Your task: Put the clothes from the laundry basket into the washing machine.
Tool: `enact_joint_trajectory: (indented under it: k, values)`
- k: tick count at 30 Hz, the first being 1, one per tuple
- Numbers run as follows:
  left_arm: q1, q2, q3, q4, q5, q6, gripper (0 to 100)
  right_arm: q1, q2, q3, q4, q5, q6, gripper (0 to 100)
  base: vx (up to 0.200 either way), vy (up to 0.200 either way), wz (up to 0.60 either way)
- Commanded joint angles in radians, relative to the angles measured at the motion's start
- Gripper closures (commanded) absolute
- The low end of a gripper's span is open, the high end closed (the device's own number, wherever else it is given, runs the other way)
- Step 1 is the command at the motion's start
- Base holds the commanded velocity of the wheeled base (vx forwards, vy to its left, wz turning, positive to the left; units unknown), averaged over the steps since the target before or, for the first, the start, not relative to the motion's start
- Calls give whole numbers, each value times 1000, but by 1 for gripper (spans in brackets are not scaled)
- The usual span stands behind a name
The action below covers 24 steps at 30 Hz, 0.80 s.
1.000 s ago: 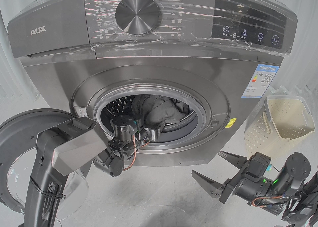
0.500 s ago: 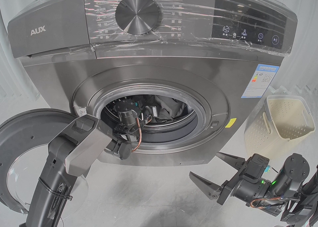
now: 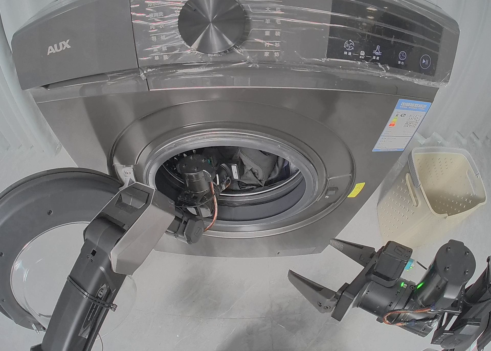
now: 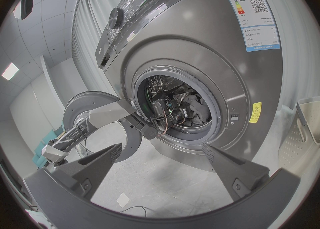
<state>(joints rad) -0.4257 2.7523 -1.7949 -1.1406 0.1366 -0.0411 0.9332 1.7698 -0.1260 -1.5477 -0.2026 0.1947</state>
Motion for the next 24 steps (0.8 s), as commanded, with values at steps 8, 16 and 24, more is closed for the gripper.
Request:
enact_joint_trajectory:
  k: [8,16,24]
  values:
    - [-8,-106,229,-31,1,1,0,3,2,0,0,2,0,0,0,0,0]
    - [-56,-303,546,-94,0,1,0,3,-1,0,0,5,0,0,0,0,0]
    - [-154,-458,855,-222,0,0,0,4,-3,2,0,9,0,0,0,0,0]
